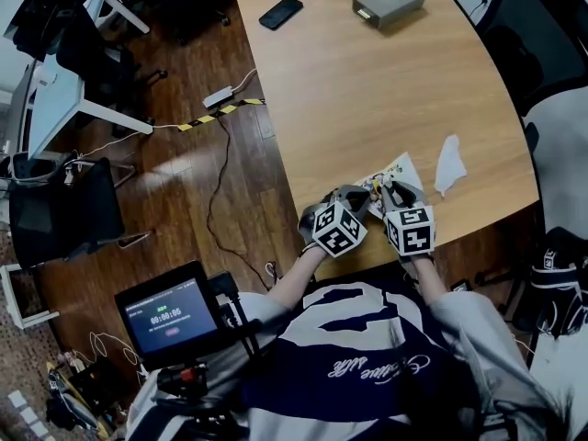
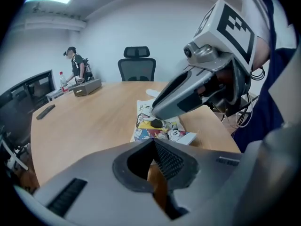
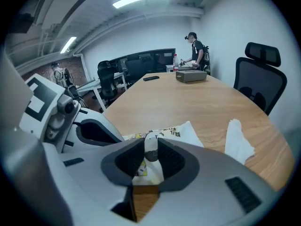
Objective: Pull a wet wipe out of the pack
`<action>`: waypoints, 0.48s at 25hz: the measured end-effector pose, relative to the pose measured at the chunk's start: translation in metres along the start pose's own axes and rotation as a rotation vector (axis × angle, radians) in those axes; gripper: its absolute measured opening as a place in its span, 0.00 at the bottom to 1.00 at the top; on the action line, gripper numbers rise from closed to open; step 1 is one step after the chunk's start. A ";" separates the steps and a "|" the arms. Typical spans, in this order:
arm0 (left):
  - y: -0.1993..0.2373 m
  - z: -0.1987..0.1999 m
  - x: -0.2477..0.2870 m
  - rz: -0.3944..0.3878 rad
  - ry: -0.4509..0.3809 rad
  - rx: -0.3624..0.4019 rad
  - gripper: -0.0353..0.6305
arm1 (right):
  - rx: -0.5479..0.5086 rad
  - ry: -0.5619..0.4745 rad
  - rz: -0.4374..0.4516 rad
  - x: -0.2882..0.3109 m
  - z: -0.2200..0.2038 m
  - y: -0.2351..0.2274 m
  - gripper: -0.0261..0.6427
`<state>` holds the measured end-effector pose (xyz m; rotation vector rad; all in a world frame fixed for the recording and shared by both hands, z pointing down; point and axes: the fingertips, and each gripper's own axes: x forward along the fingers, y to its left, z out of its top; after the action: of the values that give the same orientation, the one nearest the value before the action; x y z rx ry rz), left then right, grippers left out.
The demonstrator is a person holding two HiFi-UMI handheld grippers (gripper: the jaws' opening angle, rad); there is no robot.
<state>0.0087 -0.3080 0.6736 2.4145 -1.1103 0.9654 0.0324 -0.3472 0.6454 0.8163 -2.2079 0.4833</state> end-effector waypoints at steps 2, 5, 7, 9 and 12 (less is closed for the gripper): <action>-0.001 -0.001 0.001 0.004 -0.019 -0.022 0.06 | -0.035 0.021 -0.024 0.007 0.000 -0.003 0.16; -0.006 -0.001 0.001 0.008 -0.035 -0.014 0.06 | -0.087 0.047 -0.053 0.014 -0.002 -0.006 0.16; -0.009 -0.001 0.002 -0.004 -0.030 0.002 0.06 | -0.151 0.059 -0.067 0.019 -0.001 -0.006 0.16; -0.010 -0.002 0.002 -0.017 -0.023 0.014 0.06 | -0.227 0.077 -0.081 0.023 0.002 -0.003 0.15; -0.012 -0.002 0.002 -0.029 -0.019 0.026 0.06 | -0.255 0.117 -0.078 0.029 0.004 -0.002 0.15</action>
<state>0.0175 -0.3004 0.6766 2.4585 -1.0725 0.9557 0.0155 -0.3628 0.6642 0.7152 -2.0689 0.2004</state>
